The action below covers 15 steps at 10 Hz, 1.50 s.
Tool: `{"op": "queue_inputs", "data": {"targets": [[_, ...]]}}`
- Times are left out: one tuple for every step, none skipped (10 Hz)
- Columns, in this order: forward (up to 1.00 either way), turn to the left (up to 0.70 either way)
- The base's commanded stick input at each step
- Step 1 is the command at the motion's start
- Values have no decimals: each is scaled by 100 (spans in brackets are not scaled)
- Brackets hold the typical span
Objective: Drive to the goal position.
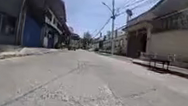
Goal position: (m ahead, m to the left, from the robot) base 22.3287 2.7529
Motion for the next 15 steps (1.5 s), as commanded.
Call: {"op": "queue_inputs", "data": {"targets": [[100,1],[100,1],[100,1],[100,0],[100,-39],[100,-39],[100,-39],[100,-6],[100,1],[100,1],[100,1],[100,1],[100,1],[100,1],[100,1]]}}
